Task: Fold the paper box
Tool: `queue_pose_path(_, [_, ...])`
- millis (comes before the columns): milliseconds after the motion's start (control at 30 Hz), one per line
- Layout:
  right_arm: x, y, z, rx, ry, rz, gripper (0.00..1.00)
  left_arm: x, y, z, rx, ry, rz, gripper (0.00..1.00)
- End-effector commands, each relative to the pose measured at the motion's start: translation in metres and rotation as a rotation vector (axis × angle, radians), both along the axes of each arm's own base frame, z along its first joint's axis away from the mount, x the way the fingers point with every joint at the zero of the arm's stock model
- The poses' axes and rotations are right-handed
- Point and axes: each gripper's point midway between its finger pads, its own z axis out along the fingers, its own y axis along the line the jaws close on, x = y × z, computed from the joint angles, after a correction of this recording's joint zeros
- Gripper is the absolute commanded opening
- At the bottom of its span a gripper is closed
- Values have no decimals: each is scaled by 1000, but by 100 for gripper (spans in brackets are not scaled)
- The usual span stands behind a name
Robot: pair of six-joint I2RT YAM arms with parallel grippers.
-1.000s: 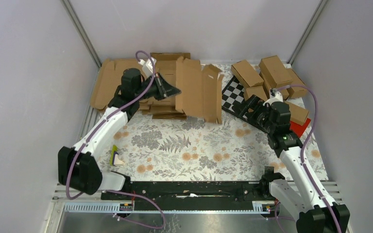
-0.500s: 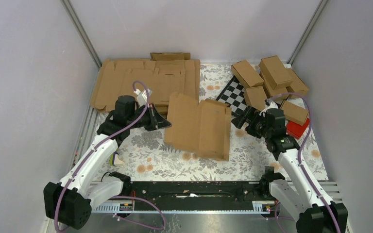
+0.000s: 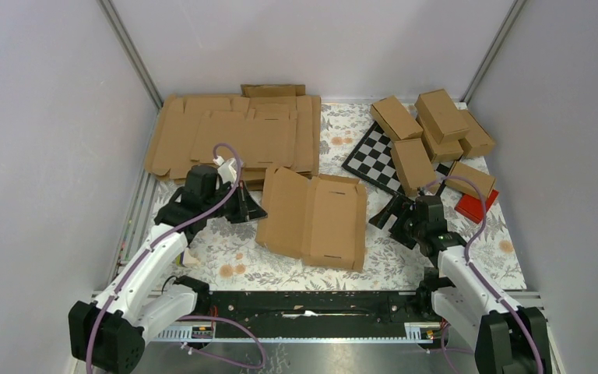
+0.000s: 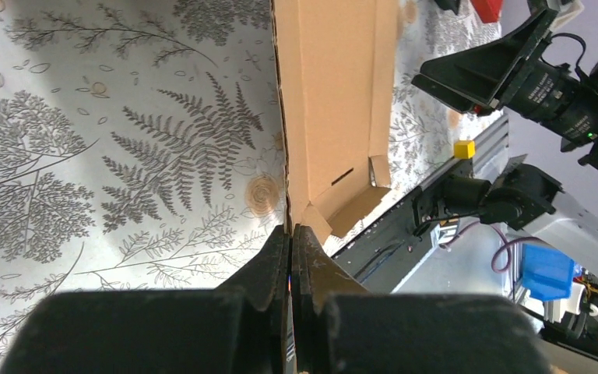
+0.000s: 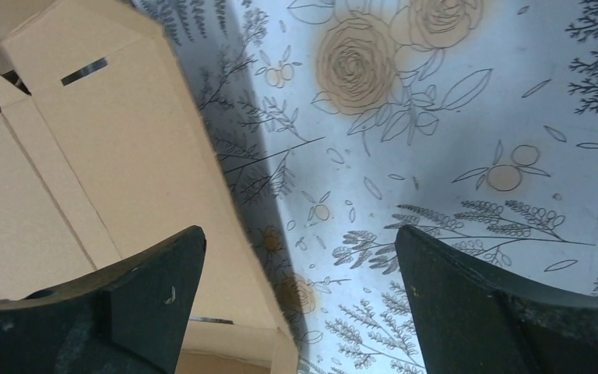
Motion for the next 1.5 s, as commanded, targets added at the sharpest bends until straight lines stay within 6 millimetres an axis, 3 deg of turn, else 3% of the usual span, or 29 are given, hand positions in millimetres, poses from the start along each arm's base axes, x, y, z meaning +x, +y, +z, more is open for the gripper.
queue_pose_path(0, [12, -7, -6, -19, -23, -63, 100, 12, 10, -6, 74, -37, 36, 0])
queue_pose_path(100, [11, -4, -10, -17, -27, -29, 100, 15, 9, -9, 85, -29, 23, 0])
queue_pose_path(233, [10, 20, -2, 67, -91, 125, 100, 17, 6, -16, 88, -13, 2, 0])
queue_pose_path(633, [8, 35, -24, 104, 44, 227, 98, 24, -1, -21, 77, -17, -30, 0])
queue_pose_path(733, [7, 45, -27, 139, 71, 271, 90, 23, -1, -21, 75, -15, -34, 0])
queue_pose_path(967, [5, 64, -26, 94, 80, 346, 63, 21, -10, -19, 22, -6, -66, 0])
queue_pose_path(1200, [9, 65, -12, 7, 40, 335, 40, 14, -26, 13, -116, -17, -105, 0])
queue_pose_path(1467, [17, 57, 1, -102, 8, 331, 40, -8, -49, 44, -342, 0, -236, 0])
